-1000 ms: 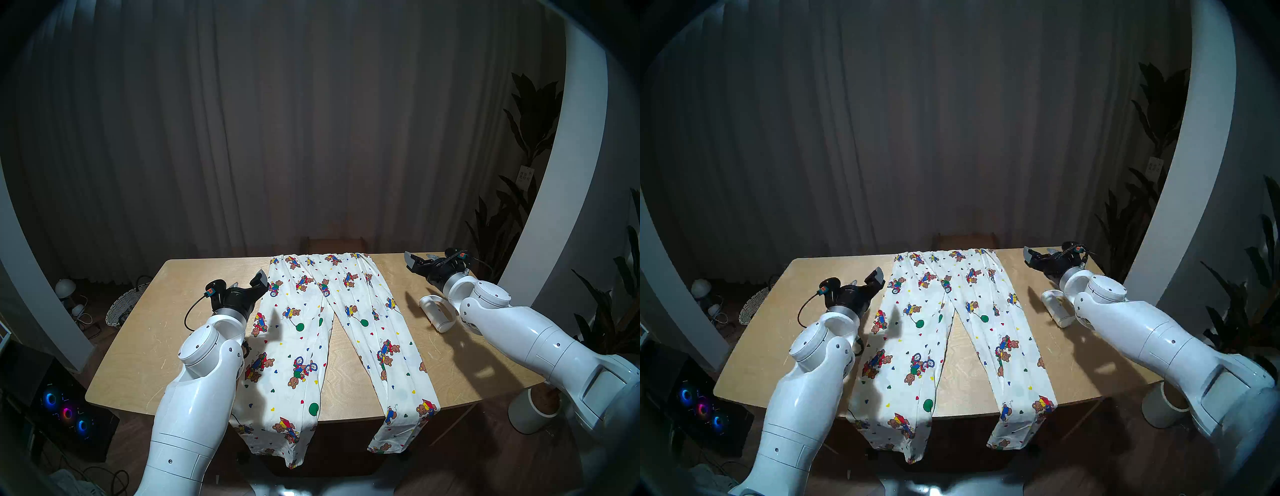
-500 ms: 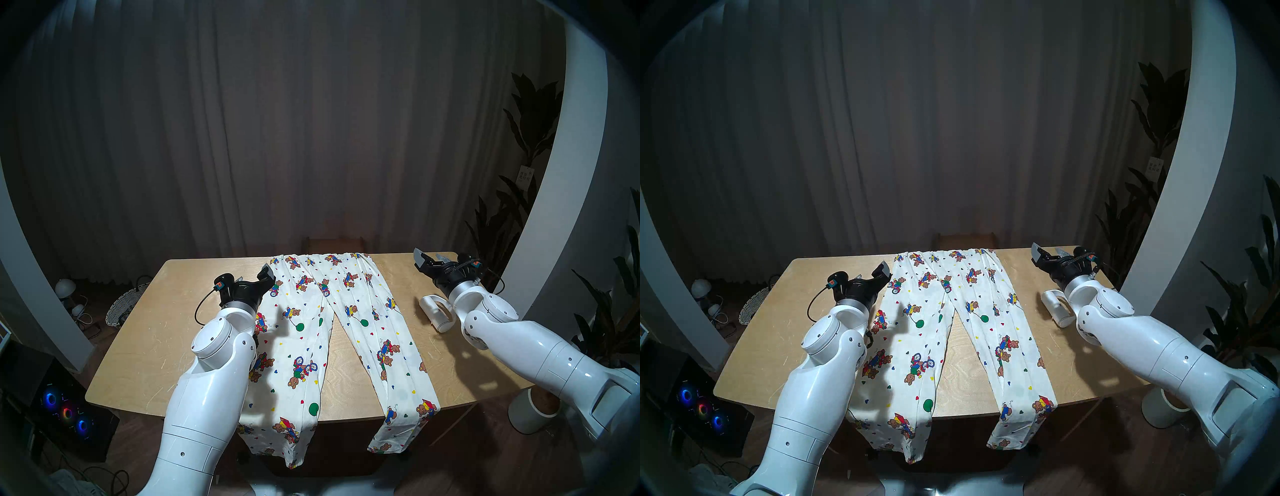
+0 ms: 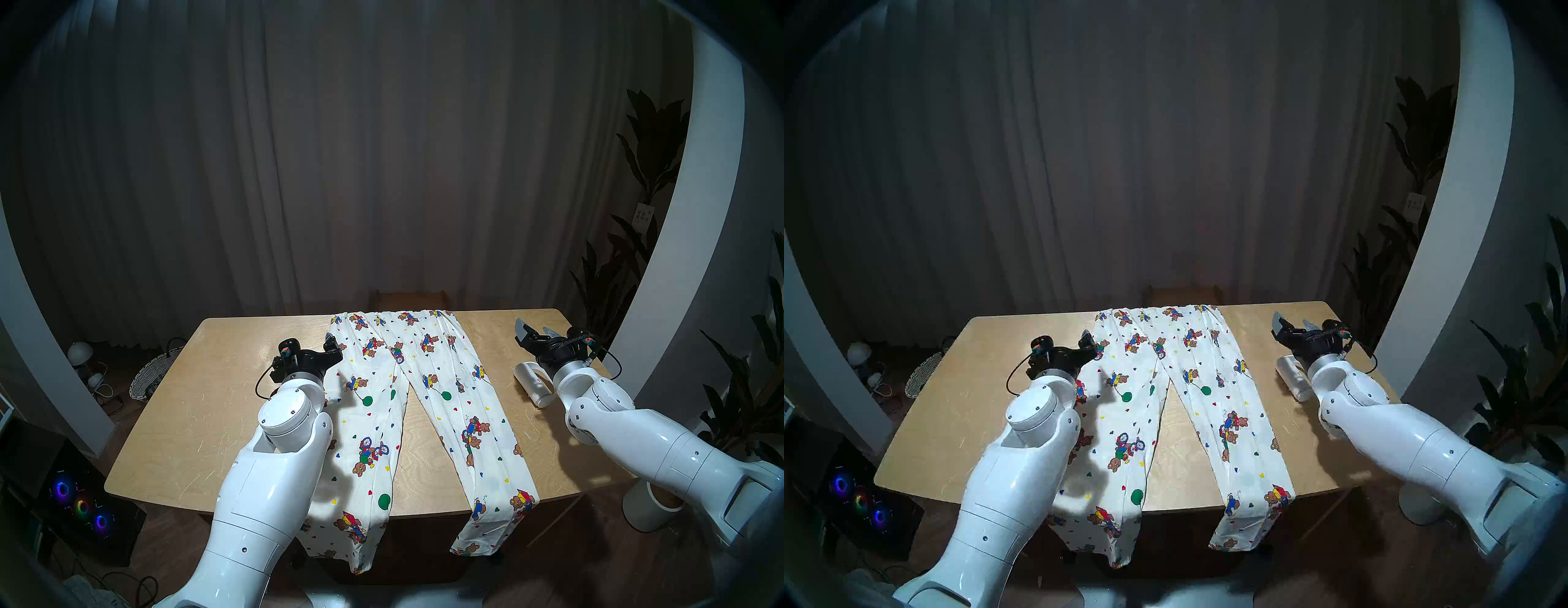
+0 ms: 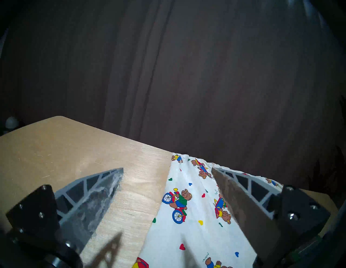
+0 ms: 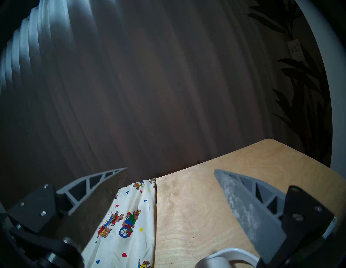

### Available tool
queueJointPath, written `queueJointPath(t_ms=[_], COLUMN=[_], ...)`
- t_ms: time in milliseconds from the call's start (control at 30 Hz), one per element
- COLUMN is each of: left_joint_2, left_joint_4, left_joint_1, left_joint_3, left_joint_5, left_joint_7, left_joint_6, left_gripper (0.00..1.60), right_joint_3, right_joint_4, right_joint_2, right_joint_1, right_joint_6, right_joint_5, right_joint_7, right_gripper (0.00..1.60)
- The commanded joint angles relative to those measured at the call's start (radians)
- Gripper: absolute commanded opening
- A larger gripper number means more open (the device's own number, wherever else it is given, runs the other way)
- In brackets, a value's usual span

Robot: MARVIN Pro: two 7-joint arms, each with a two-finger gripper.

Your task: Remove lint and debris from pants with a lint roller

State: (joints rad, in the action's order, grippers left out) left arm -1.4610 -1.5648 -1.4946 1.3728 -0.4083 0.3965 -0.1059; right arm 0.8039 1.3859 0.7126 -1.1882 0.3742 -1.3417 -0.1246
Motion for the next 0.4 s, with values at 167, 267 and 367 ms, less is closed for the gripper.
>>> queueJointPath(t_ms=[167, 267, 367], left_joint_2=[0.0, 0.002, 0.003], left_joint_4=[-0.014, -0.014, -0.014], left_joint_1=[0.045, 0.046, 0.046], left_joint_3=[-0.009, -0.012, -0.013], left_joint_5=[0.021, 0.02, 0.019], left_joint_7=[0.015, 0.018, 0.019], left_joint_6=[0.015, 0.017, 0.017], left_gripper=[1.6, 1.6, 1.6], right_joint_3=[0.011, 0.012, 0.012], right_joint_4=[0.005, 0.004, 0.004], right_joint_2=[0.01, 0.011, 0.011], right_joint_1=[0.019, 0.019, 0.019], right_joint_6=[0.011, 0.011, 0.011], right_joint_5=[0.003, 0.003, 0.003], right_joint_7=[0.007, 0.008, 0.008], right_gripper=[1.6, 1.6, 1.6])
